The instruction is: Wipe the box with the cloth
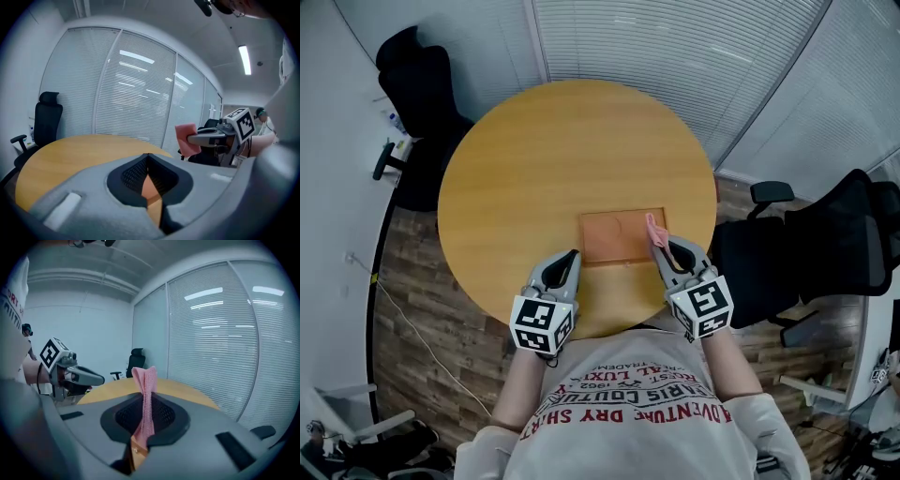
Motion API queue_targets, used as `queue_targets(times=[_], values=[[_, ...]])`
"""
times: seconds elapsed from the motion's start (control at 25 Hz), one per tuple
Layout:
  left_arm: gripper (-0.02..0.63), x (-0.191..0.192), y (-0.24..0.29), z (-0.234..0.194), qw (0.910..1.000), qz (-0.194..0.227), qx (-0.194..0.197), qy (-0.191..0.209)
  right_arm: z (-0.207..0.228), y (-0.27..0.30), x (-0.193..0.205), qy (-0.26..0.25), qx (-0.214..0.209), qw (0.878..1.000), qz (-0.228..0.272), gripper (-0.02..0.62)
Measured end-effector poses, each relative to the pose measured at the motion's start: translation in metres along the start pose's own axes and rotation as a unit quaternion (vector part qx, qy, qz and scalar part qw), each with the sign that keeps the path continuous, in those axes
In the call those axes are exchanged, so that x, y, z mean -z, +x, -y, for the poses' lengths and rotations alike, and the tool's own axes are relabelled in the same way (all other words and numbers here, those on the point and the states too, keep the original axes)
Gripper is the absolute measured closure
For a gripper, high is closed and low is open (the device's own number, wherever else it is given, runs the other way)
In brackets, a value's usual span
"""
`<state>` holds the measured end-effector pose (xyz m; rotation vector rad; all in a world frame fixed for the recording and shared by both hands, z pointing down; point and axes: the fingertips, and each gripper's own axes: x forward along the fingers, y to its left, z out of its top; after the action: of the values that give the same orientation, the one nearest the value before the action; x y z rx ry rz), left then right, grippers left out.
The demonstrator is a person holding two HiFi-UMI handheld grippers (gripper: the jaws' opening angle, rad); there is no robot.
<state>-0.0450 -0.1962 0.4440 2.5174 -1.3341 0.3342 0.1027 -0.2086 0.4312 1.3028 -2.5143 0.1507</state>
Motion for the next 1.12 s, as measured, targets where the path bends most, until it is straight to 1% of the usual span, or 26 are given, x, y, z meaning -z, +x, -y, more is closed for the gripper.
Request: queue_targets(times=[0.24, 0.4, 0.52, 0.72, 0.8, 1.12], values=[[0.597, -0.026, 0.005, 0.014, 0.9996, 0.027, 0.001, 0.008, 0.001, -0.015, -0.026, -0.014, 0.004, 0.997, 0.074, 0.566], [0.597, -0.044, 0.006, 0.021, 0.9985, 0.052, 0.008, 0.013, 0.008, -0.020, -0.038, 0.011, 0.006, 0.996, 0.094, 0.568], [0.597, -0.050, 0.008, 0.027, 0.9980, 0.058, 0.008, 0.024, 0.017, -0.022, -0.038, 0.025, 0.009, 0.995, 0.096, 0.568], [0.597, -0.053, 0.013, 0.034, 0.9979, 0.058, 0.008, 0.028, 0.036, -0.023, -0.028, 0.041, 0.034, 0.995, 0.085, 0.569], [0.597, -0.054, 0.015, 0.035, 0.9979, 0.058, 0.007, 0.029, 0.040, -0.024, -0.025, 0.045, 0.038, 0.995, 0.085, 0.569], [0.597, -0.053, 0.020, 0.042, 0.9979, 0.060, 0.004, 0.025, 0.038, -0.021, -0.020, 0.026, 0.016, 0.996, 0.080, 0.569]])
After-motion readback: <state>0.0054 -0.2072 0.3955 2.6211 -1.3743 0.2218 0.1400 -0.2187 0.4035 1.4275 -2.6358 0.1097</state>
